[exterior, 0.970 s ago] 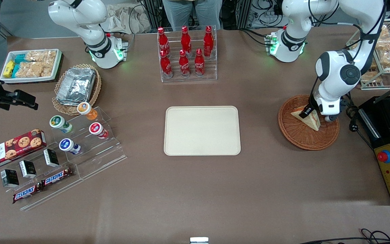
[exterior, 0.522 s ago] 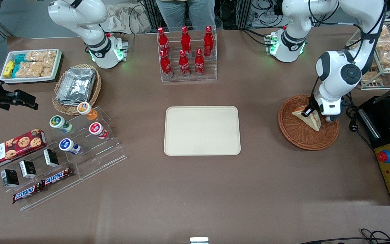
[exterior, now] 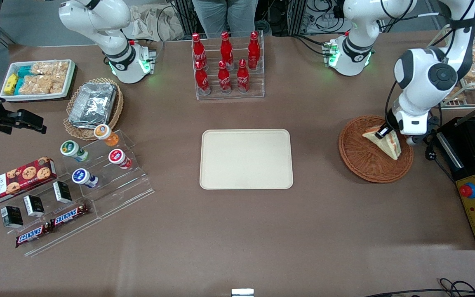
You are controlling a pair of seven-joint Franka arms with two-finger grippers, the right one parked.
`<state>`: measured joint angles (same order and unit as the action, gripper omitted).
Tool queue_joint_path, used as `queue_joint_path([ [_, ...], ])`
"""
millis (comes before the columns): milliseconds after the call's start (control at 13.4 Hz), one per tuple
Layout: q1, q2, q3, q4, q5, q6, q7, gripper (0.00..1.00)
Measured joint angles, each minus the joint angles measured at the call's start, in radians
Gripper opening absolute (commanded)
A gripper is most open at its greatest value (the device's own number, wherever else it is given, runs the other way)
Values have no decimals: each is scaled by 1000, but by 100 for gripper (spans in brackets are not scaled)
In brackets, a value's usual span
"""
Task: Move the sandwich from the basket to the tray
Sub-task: 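Lift the sandwich and carry it with the left gripper over the tray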
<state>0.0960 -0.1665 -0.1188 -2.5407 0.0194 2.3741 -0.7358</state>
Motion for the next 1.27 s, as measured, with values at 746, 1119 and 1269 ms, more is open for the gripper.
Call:
queue_joint_path([
  [746,-310,35,-15,394,-15,-398,3,0],
  [1119,-460,117,-16,458,-45,-394,1,0],
  [1269,-501,162,-16,470,-45,-356,3,0],
])
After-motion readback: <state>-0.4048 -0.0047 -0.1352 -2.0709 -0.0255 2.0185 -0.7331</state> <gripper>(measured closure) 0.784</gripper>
